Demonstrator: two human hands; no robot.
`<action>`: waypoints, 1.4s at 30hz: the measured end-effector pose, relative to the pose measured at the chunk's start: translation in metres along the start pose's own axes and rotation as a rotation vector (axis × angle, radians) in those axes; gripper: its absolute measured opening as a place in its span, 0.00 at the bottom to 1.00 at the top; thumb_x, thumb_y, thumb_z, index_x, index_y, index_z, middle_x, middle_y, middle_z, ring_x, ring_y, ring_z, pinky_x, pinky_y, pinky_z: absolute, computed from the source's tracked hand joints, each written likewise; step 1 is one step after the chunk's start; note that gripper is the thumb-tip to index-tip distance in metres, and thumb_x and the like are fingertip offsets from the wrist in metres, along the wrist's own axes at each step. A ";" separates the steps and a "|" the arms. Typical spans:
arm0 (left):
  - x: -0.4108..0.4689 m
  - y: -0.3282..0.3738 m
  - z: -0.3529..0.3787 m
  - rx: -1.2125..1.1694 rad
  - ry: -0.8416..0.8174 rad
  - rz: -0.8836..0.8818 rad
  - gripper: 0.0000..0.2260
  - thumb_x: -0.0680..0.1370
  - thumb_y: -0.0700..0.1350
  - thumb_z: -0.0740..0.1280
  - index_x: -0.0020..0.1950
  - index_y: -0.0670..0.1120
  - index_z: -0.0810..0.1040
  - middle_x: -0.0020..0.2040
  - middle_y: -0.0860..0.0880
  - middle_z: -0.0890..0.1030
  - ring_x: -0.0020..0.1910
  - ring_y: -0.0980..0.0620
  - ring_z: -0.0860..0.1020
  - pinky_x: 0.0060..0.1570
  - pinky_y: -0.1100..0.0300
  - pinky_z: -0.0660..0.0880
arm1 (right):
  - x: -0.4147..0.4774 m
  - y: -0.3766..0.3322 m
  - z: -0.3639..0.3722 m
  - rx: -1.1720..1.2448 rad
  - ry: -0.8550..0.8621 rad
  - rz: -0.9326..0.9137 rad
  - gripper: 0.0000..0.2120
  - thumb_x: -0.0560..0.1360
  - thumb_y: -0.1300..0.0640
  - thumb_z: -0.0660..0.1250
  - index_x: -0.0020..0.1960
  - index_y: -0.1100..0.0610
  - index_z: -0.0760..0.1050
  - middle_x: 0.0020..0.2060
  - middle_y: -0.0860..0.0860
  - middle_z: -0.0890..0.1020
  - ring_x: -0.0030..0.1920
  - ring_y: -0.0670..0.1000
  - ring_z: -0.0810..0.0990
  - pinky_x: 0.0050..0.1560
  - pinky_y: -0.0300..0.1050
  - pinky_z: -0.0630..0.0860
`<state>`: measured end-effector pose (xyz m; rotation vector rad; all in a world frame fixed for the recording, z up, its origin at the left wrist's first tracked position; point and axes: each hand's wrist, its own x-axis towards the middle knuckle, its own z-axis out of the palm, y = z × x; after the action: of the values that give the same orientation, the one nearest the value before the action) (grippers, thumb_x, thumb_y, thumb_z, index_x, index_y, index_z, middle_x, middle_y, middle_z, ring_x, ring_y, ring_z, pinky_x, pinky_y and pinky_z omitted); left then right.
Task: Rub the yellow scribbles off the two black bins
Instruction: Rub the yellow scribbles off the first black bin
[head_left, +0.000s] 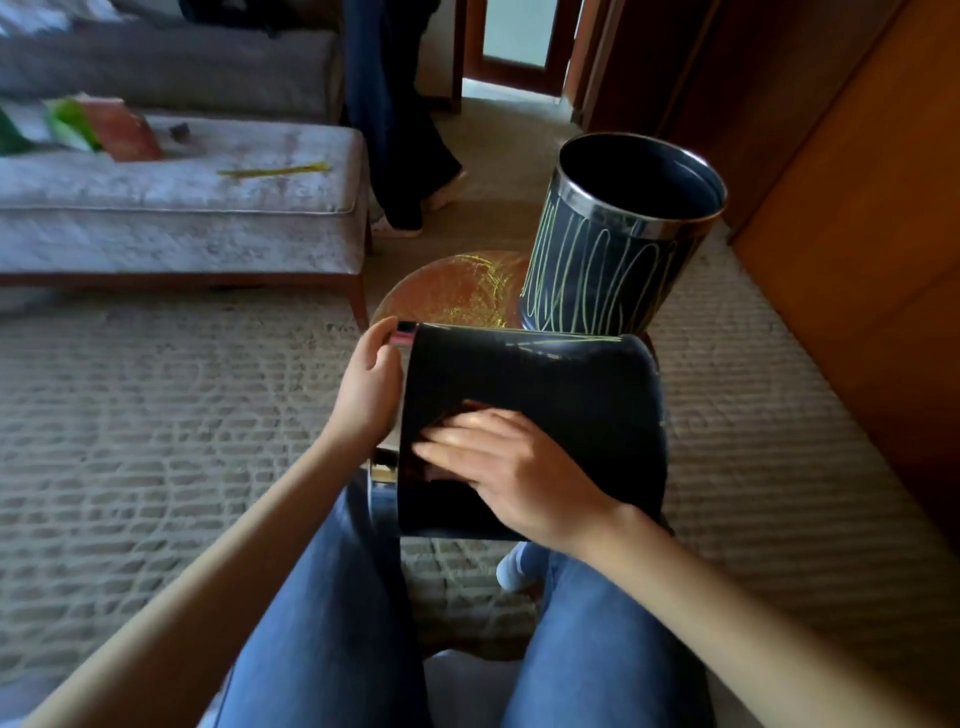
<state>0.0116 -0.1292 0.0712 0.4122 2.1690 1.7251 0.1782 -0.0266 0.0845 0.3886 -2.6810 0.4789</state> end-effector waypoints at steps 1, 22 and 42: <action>0.006 0.007 0.001 0.008 0.004 -0.059 0.16 0.79 0.41 0.55 0.61 0.44 0.78 0.58 0.45 0.81 0.59 0.48 0.77 0.64 0.52 0.72 | -0.005 0.001 -0.011 0.053 0.019 0.053 0.16 0.79 0.64 0.64 0.65 0.57 0.79 0.61 0.52 0.82 0.62 0.53 0.80 0.66 0.51 0.73; 0.032 0.005 0.012 -0.178 0.050 -0.174 0.15 0.81 0.52 0.65 0.50 0.41 0.83 0.34 0.51 0.81 0.25 0.63 0.76 0.27 0.68 0.72 | -0.012 0.040 -0.126 -0.392 0.383 0.694 0.02 0.76 0.58 0.66 0.47 0.56 0.76 0.30 0.53 0.79 0.27 0.54 0.74 0.30 0.43 0.67; 0.026 0.014 0.018 0.146 0.037 0.019 0.22 0.84 0.42 0.53 0.78 0.49 0.63 0.69 0.52 0.73 0.52 0.72 0.72 0.46 0.76 0.65 | -0.043 0.084 -0.025 -0.499 0.671 0.622 0.10 0.78 0.52 0.68 0.44 0.58 0.82 0.42 0.54 0.81 0.44 0.59 0.78 0.50 0.52 0.70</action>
<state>-0.0039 -0.0996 0.0793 0.4425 2.3335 1.6010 0.1962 0.0670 0.0654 -0.6525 -2.0920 0.0551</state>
